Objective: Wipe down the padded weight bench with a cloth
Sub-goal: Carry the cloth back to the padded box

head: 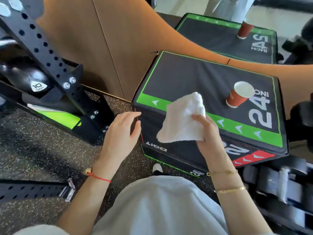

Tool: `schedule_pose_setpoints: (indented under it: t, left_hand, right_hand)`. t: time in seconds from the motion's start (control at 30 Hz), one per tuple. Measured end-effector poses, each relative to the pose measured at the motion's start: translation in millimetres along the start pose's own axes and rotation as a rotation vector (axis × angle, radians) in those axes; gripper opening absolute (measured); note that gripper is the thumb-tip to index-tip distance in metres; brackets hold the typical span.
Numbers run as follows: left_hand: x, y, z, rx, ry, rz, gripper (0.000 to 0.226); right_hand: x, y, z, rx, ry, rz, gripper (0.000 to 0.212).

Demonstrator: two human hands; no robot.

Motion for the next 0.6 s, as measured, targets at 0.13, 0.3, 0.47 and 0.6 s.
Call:
schedule_pose_setpoints:
  t: [0.13,0.3,0.47,0.6]
  left_hand:
    - [23.7,64.9,20.6,-0.011,-0.010,0.021,0.030]
    - [51.8,126.9,47.7,0.021,-0.023,0.071,0.030]
    - [75.2,166.0,82.0,0.072,0.009,0.163,0.028]
    - [91.9,174.6,107.1,0.129,0.021,0.225,0.032]
  right_hand:
    - [32.1,63.8,22.8,0.023,-0.016,-0.014,0.018]
    - [58.9,134.4,46.5,-0.042,-0.032,-0.009,0.012]
    - [59.9,177.2,51.4,-0.097,-0.020,0.025,0.020]
    - [51.1,189.1,30.5,-0.253,-0.116,0.022,0.024]
Point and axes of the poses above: each hand's wrist, its own y-axis towards the middle knuckle, its own z-axis out of the palm, x = y × z, the point moved 5 cm from there along y, towards the middle knuckle, and after that the axes turned 14 degrees about z, right-handed, at the moved point
